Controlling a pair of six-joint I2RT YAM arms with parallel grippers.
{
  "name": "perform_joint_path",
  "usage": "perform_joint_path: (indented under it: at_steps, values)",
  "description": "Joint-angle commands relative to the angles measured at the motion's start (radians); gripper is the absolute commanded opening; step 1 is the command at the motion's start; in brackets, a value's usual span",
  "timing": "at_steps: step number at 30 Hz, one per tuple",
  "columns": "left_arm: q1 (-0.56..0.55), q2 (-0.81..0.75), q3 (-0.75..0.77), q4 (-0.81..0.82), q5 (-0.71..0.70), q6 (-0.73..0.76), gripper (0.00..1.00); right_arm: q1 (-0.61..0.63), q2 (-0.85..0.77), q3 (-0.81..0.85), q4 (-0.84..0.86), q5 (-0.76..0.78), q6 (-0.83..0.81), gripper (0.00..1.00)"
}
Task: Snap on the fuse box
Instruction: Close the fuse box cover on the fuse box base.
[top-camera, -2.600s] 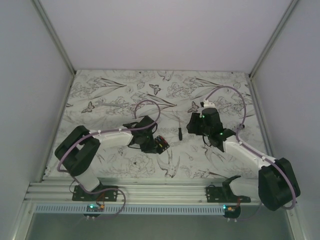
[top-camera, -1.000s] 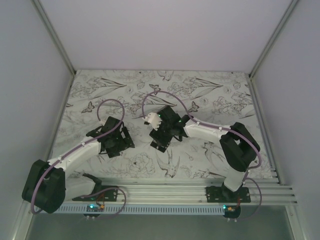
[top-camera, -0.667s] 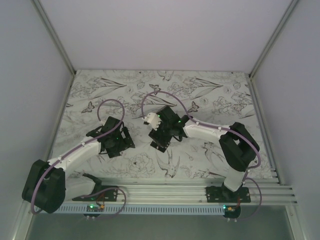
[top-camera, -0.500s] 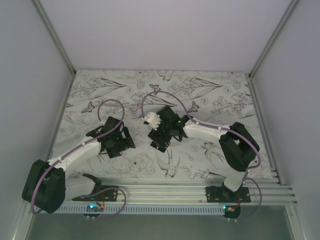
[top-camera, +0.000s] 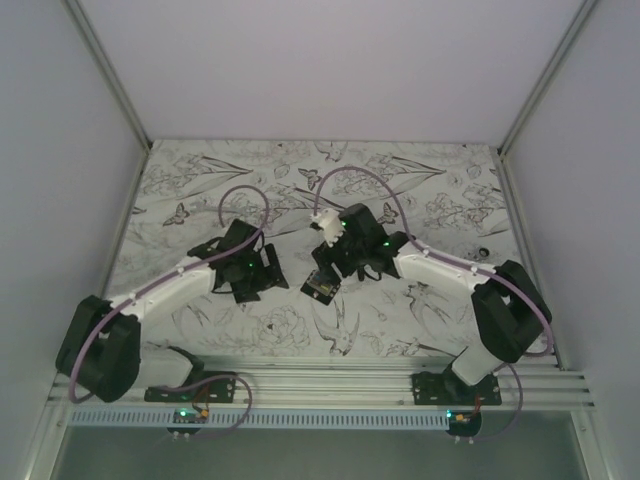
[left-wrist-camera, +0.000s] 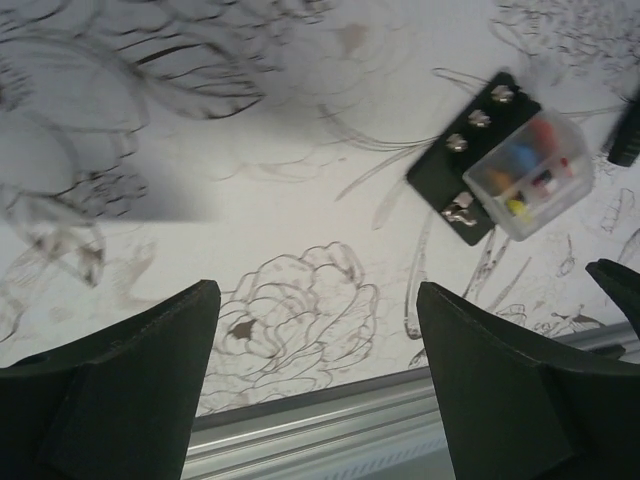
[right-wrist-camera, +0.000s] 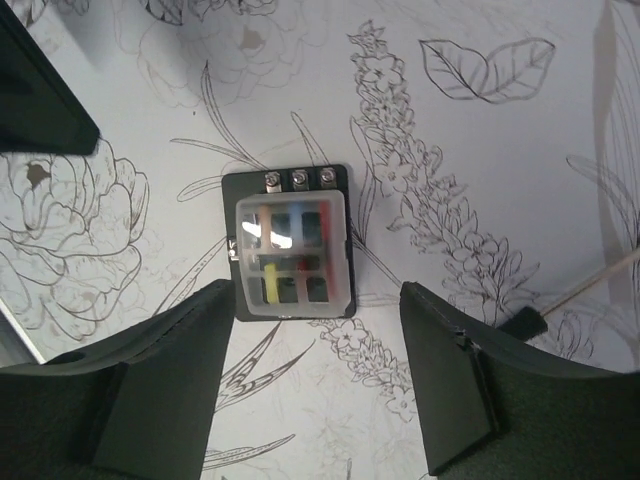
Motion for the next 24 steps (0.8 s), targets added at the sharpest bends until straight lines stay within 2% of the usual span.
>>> perform_joint_path:
  at_steps: [1,6,15,24]
  values:
    - [-0.052,0.103,0.085,0.011,0.03,0.047,0.84,-0.058,-0.068,-0.07,0.103,-0.068,0.171,0.7]
    - [-0.111,0.241,0.2,0.016,0.056,0.082,0.84,-0.12,-0.131,-0.187,0.215,-0.11,0.293,0.68]
    - [-0.151,0.384,0.322,0.02,0.069,0.107,0.83,-0.164,-0.13,-0.257,0.29,-0.148,0.366,0.68]
    - [-0.143,0.489,0.366,0.018,0.059,0.097,0.71,-0.168,-0.089,-0.27,0.335,-0.177,0.401,0.61]
